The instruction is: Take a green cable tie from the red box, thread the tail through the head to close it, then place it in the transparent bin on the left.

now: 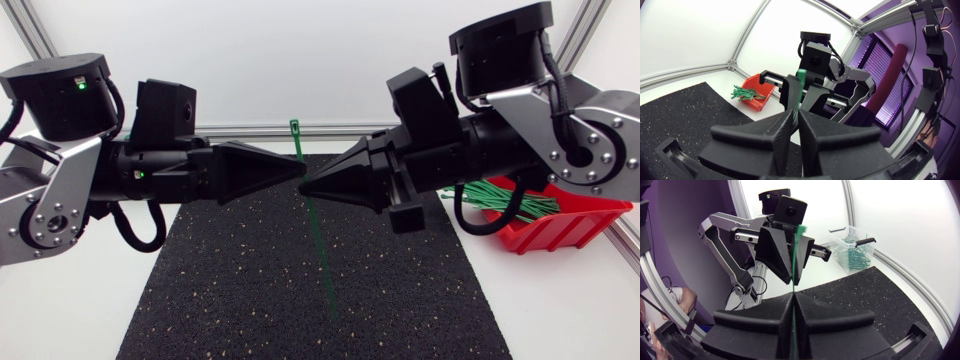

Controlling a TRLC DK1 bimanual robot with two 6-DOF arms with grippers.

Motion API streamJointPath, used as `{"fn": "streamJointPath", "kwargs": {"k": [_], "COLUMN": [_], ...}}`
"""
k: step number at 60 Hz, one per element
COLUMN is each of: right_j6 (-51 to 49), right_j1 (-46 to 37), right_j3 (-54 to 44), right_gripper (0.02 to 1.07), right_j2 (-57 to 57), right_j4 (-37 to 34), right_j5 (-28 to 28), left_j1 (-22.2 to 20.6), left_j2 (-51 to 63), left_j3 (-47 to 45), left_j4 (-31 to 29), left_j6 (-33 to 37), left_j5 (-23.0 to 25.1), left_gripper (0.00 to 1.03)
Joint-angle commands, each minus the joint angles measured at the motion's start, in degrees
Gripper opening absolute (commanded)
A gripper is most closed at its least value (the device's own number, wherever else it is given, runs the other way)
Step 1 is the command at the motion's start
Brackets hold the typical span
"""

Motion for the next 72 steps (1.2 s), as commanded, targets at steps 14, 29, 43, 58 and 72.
{"fn": "streamJointPath", "kwargs": {"k": [14,29,43,58,72], "right_j6": [3.23,5.16,5.95,6.83,9.12], "right_j1": [-0.26,-0.09,0.00,0.35,0.44], "right_j3": [-2.77,-2.60,-3.04,-2.69,-2.25], "right_gripper": [0.08,0.08,0.08,0.08,0.08], "right_j2": [-2.90,-2.29,-1.94,-0.53,-0.62], "right_j4": [0.87,0.79,0.79,0.70,0.70], "right_j5": [0.30,-1.01,-1.45,-1.72,-2.68], "left_j1": [0.50,0.50,1.38,1.91,0.50], "left_j2": [-1.07,-1.24,-1.95,-2.83,-3.97], "left_j3": [-0.24,0.29,0.90,0.81,-0.59], "left_j4": [1.24,1.94,2.20,2.55,3.26], "left_j6": [-0.38,-0.82,-0.82,-0.82,0.24], "left_j5": [-0.19,-1.33,-2.30,-2.65,-5.81], "left_gripper": [0.37,0.37,0.37,0.37,0.37]}}
